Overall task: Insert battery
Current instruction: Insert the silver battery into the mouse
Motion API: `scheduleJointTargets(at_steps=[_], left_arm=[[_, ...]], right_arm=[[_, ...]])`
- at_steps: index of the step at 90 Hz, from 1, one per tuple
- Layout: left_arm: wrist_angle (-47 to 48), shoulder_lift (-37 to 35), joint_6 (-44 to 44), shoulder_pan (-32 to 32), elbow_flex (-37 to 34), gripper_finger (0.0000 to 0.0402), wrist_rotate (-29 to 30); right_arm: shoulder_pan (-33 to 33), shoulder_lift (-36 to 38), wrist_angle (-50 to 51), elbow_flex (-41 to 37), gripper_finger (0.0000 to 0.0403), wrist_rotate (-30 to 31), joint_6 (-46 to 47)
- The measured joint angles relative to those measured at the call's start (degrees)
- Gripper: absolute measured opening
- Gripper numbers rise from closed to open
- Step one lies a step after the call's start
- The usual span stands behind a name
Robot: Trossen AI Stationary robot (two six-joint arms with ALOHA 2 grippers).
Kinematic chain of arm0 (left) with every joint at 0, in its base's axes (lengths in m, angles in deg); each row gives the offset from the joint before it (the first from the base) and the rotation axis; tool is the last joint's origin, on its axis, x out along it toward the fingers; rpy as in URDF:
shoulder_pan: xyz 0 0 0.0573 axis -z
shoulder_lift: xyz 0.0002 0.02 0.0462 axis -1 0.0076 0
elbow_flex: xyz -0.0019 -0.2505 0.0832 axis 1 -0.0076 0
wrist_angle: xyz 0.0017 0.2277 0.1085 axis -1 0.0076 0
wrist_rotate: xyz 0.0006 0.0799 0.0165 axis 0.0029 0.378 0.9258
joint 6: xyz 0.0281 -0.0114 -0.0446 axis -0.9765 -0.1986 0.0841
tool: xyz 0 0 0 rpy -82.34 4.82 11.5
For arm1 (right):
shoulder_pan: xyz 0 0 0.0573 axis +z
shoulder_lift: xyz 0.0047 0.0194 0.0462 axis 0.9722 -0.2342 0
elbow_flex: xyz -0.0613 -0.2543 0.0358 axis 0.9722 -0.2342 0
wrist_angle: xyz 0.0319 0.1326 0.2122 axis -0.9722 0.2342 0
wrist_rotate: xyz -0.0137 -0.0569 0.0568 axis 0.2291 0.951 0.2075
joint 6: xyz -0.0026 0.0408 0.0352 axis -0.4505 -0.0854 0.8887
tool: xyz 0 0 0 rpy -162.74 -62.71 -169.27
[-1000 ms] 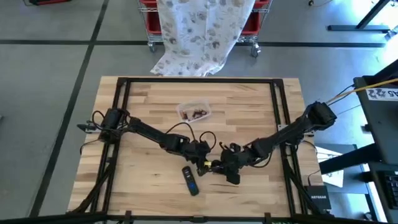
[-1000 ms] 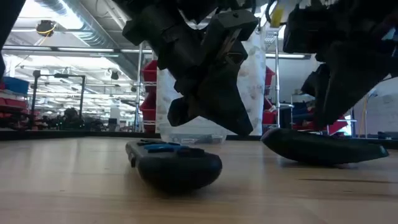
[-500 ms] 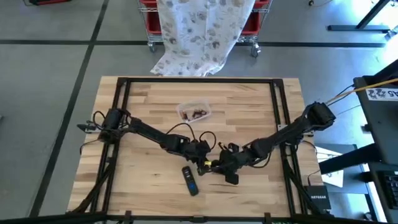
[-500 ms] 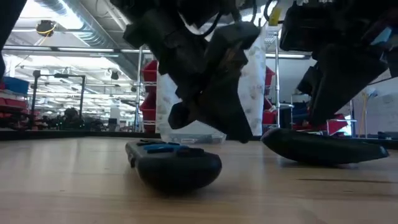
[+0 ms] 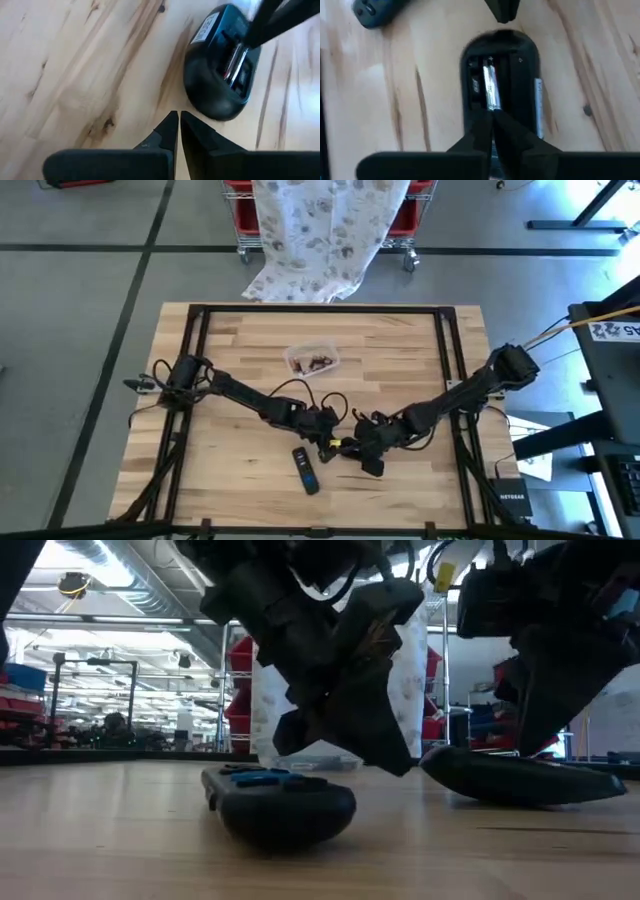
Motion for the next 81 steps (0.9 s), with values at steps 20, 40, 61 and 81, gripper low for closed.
scheduleJointTargets(at_steps=[20,40,61,81], left_arm=[[-0.20,0.01,1.05,0.00,0.00,0.0001,0.44],[-0.20,0.04,1.35,0.00,0.00,0.0001,1.22],[-0.42,0.04,5.14,0.02,0.00,0.0001,5.30],[-0.31,0.10,6.01,0.05,0.00,0.0001,8.68]], right_arm=[[0.00,-2.14,-4.72,0.02,0.0000,0.00,1.44],[0.00,-2.28,-6.05,0.02,0.0000,0.84,2.21],[-0.02,-2.30,-9.56,0.00,0.0000,0.95,2.22],[-0.02,-2.32,-11.11,0.00,0.0000,2.55,2.59]])
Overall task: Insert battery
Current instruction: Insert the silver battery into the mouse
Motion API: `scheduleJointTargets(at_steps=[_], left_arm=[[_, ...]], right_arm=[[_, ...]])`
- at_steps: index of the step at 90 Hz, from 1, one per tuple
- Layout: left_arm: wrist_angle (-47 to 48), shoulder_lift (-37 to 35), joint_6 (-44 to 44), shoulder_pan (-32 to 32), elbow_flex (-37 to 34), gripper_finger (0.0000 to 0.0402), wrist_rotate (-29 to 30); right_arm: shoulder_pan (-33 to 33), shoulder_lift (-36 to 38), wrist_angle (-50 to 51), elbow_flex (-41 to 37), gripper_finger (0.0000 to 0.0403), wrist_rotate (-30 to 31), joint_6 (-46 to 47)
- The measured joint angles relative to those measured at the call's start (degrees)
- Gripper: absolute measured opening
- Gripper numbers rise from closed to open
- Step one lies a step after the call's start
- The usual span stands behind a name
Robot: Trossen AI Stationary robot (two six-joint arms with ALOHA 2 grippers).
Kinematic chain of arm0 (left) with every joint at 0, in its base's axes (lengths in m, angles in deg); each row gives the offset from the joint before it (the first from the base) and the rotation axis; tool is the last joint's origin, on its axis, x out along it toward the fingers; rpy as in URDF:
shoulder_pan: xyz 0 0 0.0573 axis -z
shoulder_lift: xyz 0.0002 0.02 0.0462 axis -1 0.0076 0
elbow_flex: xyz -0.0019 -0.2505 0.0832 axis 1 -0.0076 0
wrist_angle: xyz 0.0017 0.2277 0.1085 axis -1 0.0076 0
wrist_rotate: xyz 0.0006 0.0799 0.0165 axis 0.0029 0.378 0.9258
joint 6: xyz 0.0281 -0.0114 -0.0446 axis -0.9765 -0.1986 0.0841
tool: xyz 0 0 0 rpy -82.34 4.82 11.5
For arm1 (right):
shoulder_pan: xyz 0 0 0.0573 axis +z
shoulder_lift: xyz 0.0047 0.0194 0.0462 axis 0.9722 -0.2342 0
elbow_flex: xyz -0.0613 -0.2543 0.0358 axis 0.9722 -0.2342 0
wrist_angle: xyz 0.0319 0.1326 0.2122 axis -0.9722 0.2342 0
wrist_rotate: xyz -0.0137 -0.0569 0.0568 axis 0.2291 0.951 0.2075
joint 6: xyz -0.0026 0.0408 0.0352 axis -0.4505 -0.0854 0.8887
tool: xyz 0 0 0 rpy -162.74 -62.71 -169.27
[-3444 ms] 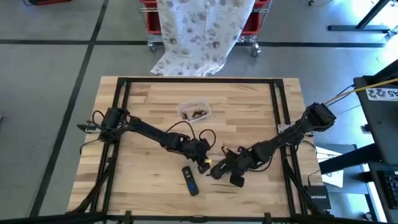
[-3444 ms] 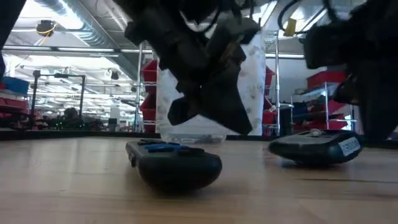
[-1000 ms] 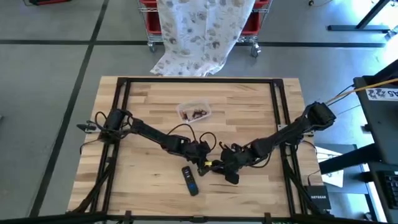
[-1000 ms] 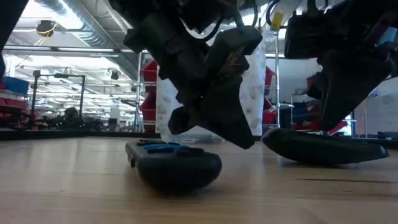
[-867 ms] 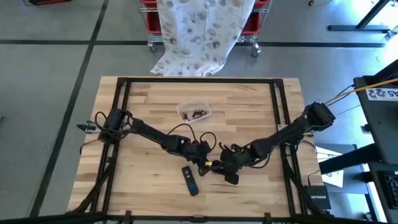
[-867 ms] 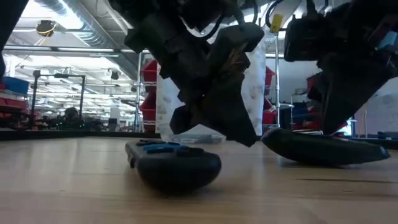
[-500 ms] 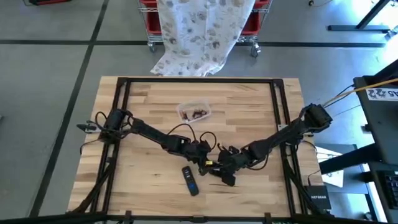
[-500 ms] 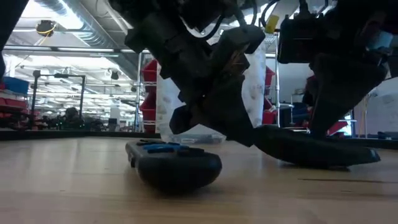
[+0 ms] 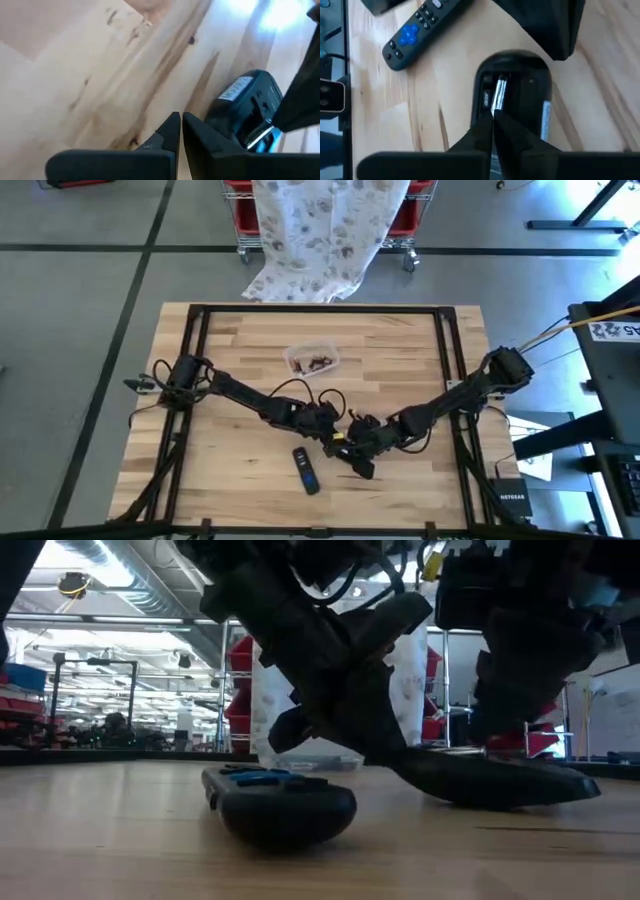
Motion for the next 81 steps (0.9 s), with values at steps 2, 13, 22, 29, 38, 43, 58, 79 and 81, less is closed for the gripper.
scheduleJointTargets(at_steps=[2,13,22,29,38,43,58,79,81], left_arm=[[-0.13,0.19,0.28,0.01,0.00,0.0001,0.21],[0.29,0.79,0.91,0.01,-0.02,0.0001,0.36],[0.82,0.81,0.03,0.00,-0.02,0.0001,0.58],[2.29,0.16,-0.26,-0.01,0.00,0.0001,0.65],[6.08,-1.58,-0.45,0.01,0.10,0.0001,2.29],[8.55,-2.17,-0.41,0.01,0.13,0.0001,3.32],[9.21,-2.37,-0.05,0.10,0.13,0.0001,1.41],[5.50,-2.00,0.61,1.47,0.01,0.0001,-1.33],[4.94,-1.77,0.63,1.57,0.02,0.0001,-1.96]], right_arm=[[-0.02,0.00,-0.15,0.00,0.0000,0.01,0.01],[-0.02,0.00,-0.19,0.00,0.0000,-0.02,-0.01],[0.00,0.08,-0.11,0.00,0.0000,-0.80,0.04],[0.00,0.82,0.50,0.00,0.0000,-1.98,0.22],[0.00,2.47,3.29,0.00,0.0000,-2.04,1.93],[0.00,2.69,5.22,0.02,0.0000,-2.03,3.09],[0.00,2.04,4.83,0.04,0.0000,-2.32,3.86],[0.00,-0.40,2.15,0.05,0.0000,-2.65,3.64],[0.00,-0.51,2.57,0.03,0.0000,-2.62,3.62]])
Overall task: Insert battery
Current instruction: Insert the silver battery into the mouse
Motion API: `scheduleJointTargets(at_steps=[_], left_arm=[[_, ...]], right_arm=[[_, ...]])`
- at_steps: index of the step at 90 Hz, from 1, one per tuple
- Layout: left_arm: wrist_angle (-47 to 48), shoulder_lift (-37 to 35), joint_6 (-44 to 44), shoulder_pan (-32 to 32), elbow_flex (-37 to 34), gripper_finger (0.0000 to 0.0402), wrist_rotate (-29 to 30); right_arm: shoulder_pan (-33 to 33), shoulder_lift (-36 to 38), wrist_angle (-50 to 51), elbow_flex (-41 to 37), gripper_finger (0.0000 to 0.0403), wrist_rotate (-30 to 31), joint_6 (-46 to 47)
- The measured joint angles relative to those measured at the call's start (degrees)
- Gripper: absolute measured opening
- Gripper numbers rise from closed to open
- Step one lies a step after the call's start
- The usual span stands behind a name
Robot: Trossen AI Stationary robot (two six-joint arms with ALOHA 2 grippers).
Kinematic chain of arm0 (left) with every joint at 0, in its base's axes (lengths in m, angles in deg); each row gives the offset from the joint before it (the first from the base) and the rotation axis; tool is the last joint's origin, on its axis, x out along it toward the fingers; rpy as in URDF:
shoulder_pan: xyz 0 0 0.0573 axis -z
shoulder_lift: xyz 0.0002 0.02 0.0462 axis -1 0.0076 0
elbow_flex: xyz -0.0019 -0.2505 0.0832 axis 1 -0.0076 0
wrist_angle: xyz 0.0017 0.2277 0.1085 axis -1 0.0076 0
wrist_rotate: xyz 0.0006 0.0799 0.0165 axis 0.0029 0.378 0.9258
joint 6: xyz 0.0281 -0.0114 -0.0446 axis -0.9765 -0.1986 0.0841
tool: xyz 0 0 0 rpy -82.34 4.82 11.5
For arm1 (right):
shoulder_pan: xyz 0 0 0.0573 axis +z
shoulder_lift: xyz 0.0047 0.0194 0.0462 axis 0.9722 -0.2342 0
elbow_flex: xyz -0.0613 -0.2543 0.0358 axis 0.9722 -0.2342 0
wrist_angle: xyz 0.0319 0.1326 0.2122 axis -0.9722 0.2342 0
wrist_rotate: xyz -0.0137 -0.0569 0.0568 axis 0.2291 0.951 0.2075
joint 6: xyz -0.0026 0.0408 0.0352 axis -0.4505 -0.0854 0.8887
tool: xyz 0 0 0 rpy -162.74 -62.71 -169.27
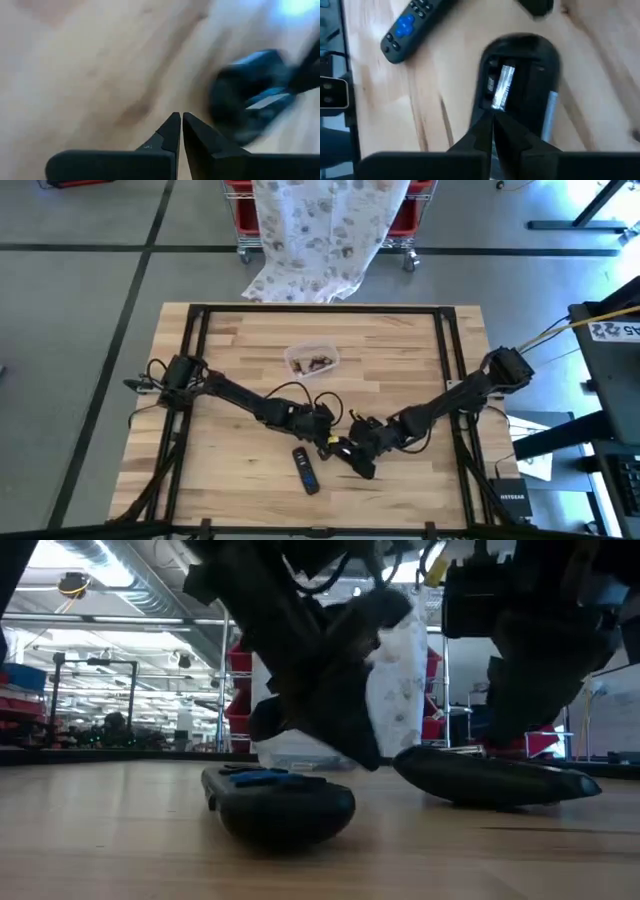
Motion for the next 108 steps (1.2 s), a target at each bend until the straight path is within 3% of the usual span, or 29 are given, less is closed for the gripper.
scheduleJointTargets(at_steps=[27,108], left_arm=[[-4.30,3.44,1.34,0.08,-0.07,0.0001,-4.02],[-6.53,3.94,1.72,-0.03,-0.13,0.0001,-3.90]], right_arm=[[0.07,-1.79,-2.67,0.08,0.0000,-0.73,-0.01],[-3.21,-5.01,-10.11,0.13,0.0000,-2.77,1.67]])
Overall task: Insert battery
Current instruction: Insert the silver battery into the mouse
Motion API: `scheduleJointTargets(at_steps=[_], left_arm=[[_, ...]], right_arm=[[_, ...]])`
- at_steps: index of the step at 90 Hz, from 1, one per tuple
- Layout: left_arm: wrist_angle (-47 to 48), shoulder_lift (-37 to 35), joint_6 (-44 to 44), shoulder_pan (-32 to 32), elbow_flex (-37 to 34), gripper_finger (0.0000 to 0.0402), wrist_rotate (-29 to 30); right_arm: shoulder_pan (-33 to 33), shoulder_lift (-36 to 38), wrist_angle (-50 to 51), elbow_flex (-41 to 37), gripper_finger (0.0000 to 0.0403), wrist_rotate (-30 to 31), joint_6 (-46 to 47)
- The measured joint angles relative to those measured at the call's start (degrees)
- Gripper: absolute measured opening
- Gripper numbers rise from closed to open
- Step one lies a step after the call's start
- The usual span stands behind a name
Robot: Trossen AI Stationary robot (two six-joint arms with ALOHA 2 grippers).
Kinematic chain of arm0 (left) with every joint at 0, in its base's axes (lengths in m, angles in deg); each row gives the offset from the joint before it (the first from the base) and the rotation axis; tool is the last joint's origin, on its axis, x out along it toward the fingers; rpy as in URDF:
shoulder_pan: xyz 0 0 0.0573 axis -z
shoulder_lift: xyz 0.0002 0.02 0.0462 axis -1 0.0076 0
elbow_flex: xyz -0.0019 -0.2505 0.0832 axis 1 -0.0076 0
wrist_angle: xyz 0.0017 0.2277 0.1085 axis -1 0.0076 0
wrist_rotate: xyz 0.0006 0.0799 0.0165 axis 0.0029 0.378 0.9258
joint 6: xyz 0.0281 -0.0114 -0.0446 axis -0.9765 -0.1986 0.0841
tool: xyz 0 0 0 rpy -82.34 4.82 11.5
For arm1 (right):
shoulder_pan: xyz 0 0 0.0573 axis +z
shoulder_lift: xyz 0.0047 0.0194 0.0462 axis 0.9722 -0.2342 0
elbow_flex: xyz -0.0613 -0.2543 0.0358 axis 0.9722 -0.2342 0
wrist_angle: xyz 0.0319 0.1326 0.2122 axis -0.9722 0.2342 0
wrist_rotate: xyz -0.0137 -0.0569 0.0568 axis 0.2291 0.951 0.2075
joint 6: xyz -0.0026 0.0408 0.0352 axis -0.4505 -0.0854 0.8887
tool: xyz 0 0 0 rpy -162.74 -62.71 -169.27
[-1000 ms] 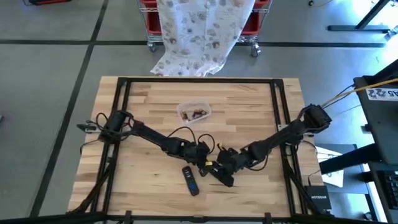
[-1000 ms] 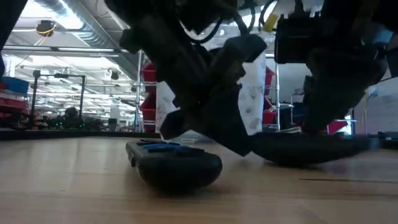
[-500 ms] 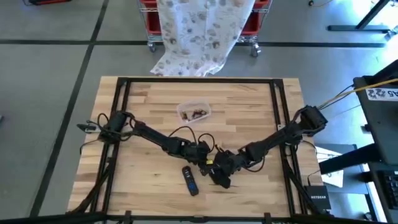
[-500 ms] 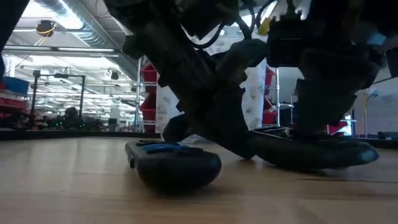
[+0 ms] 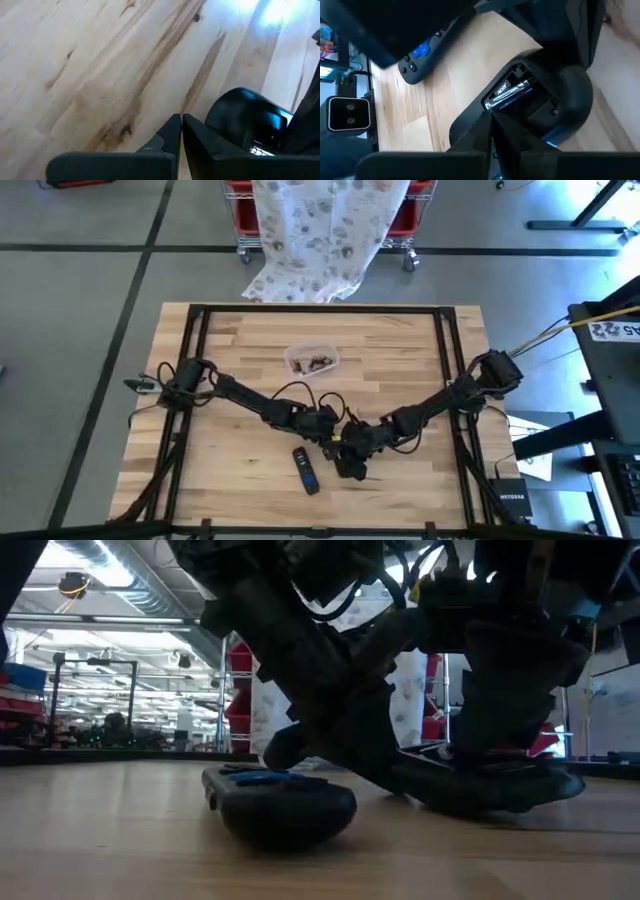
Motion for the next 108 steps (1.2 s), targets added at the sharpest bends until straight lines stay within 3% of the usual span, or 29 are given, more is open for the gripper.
scheduleJointTargets(at_steps=[39,89,108], left_arm=[[14.85,-6.31,-7.59,-0.25,0.05,0.0001,-1.59],[21.37,-9.07,-10.62,-2.51,0.17,0.0001,-0.83],[19.87,-10.56,-10.98,-1.62,0.09,0.0001,-5.17]], right_arm=[[0.01,-0.01,1.07,0.00,0.0000,1.77,0.97],[0.10,-0.12,0.15,-0.13,0.0000,1.46,2.26],[0.10,-0.12,0.11,-0.13,0.0000,1.31,2.85]])
